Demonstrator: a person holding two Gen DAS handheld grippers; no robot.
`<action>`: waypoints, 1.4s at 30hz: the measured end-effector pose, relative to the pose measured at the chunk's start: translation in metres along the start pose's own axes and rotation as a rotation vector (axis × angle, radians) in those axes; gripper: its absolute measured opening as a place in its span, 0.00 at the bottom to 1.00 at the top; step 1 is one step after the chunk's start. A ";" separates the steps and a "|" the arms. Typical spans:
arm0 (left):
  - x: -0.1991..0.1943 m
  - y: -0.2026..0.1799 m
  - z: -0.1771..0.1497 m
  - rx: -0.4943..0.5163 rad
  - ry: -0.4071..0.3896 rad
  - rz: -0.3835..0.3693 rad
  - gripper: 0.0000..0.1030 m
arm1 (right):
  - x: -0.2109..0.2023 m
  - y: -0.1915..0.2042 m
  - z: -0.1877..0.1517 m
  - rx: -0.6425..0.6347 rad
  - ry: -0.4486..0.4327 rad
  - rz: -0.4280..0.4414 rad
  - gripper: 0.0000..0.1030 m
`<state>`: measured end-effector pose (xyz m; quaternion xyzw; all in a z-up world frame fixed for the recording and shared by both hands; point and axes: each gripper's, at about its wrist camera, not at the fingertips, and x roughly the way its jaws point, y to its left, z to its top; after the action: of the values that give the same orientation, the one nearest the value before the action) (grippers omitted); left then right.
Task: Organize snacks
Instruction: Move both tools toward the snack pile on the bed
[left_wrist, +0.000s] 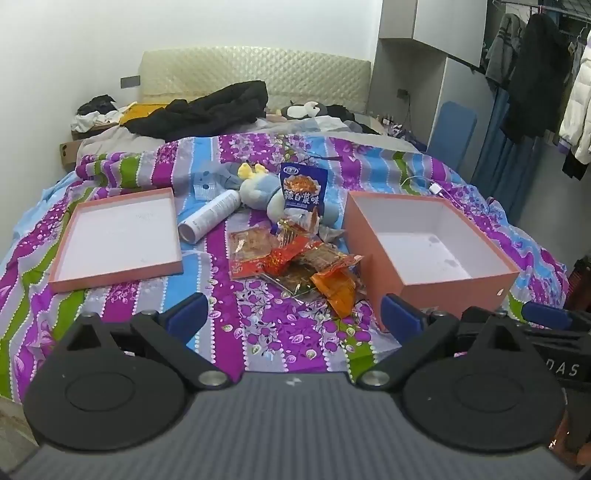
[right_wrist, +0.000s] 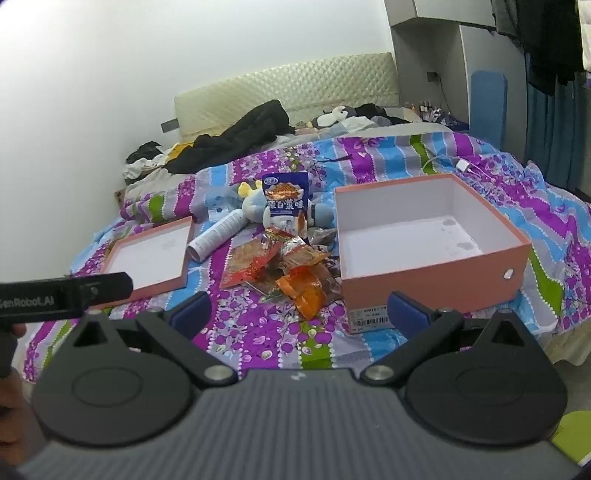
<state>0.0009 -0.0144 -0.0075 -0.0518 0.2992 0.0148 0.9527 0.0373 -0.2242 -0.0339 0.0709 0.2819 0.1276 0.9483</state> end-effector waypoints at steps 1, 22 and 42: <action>0.001 0.001 -0.001 -0.006 0.003 -0.003 0.98 | 0.001 -0.002 -0.004 0.002 -0.002 0.005 1.00; 0.015 0.003 -0.009 -0.025 0.033 -0.028 0.98 | 0.006 0.002 -0.010 -0.007 0.007 0.004 1.00; 0.018 0.001 -0.011 -0.017 0.043 -0.042 0.98 | 0.009 0.000 -0.016 0.002 0.018 -0.012 1.00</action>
<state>0.0093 -0.0146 -0.0266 -0.0664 0.3183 -0.0040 0.9456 0.0358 -0.2208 -0.0520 0.0692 0.2910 0.1224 0.9463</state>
